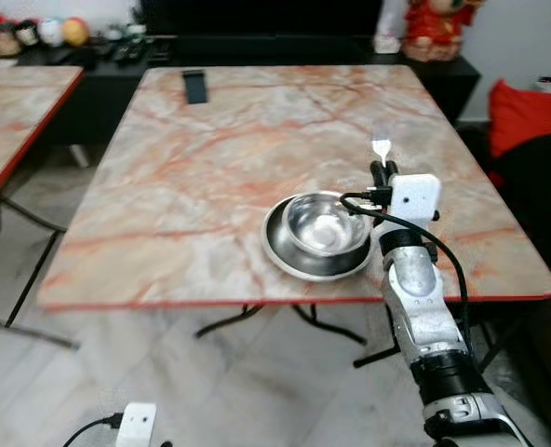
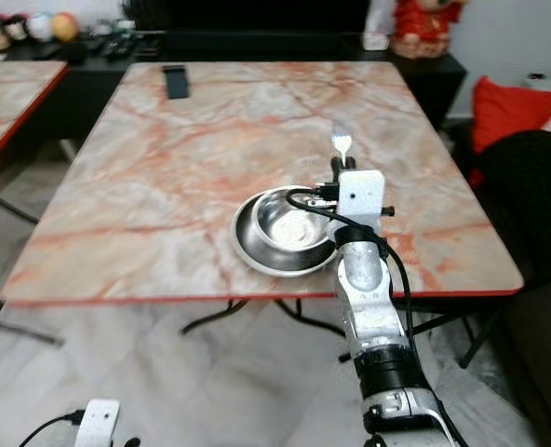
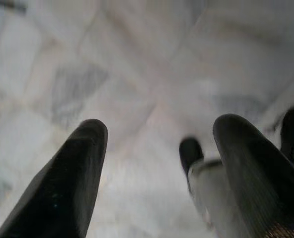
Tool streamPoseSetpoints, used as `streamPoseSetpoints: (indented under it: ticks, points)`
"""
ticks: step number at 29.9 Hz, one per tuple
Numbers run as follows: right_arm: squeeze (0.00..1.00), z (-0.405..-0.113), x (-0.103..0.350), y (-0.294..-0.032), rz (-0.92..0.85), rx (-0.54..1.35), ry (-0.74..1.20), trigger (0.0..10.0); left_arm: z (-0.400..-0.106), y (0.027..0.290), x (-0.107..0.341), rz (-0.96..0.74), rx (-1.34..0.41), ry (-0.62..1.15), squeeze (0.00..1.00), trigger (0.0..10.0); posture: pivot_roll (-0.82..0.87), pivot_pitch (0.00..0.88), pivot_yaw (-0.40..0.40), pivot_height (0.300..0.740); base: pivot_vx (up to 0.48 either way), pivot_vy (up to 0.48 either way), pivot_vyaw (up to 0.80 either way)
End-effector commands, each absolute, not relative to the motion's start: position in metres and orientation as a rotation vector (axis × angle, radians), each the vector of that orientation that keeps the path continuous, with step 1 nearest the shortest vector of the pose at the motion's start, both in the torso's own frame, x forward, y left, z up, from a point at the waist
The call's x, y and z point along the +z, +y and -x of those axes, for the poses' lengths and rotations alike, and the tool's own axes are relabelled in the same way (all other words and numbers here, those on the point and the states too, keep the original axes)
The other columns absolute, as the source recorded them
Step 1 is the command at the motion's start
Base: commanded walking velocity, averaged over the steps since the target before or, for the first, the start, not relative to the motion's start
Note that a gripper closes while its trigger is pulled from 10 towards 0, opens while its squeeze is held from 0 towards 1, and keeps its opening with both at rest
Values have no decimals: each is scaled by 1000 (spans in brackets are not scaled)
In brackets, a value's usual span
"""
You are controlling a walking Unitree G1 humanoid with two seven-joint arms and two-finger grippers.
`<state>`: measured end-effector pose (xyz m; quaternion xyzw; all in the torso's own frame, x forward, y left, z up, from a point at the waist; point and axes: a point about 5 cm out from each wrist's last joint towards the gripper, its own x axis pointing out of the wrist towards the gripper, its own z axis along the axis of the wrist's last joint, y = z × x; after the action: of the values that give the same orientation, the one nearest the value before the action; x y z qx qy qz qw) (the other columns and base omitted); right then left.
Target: Setting the table
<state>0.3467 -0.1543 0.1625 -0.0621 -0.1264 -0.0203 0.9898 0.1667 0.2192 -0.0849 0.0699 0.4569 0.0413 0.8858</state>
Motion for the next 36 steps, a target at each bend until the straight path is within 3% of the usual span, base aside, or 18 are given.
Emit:
streamPoseSetpoints:
  ticks: [1, 9, 17, 24, 28, 36]
  points:
    - [0, -348, 165, -157, 116, -50, -261, 10000, -161, 213, -89, -135, 68, 975, 0, 10000, -50, 6, -24, 740, 341, 0, 0]
    - [0, -346, 167, -163, 136, -65, -258, 10000, -161, 211, -89, -130, 65, 975, 0, 10000, -63, 11, -23, 740, 165, 0, 0]
    - [0, -334, 170, -186, 156, -120, -208, 10000, -160, 210, -90, -125, 65, 984, 0, 10000, -86, 42, -16, 740, 0, 0, 0]
    - [0, -315, 153, -208, 119, -116, 97, 10000, -159, 210, -90, -126, 65, 992, 0, 10000, -114, 58, -12, 740, 0, 0, 0]
    - [0, -308, 141, -213, 40, -89, 218, 10000, -160, 210, -90, -126, 64, 989, 0, 10000, -119, 61, -12, 740, 0, 0, 0]
    - [0, -303, 125, -221, 44, -36, 409, 10000, -160, 210, -90, -122, 68, 988, 0, 10000, -113, 62, -19, 740, 0, 0, 0]
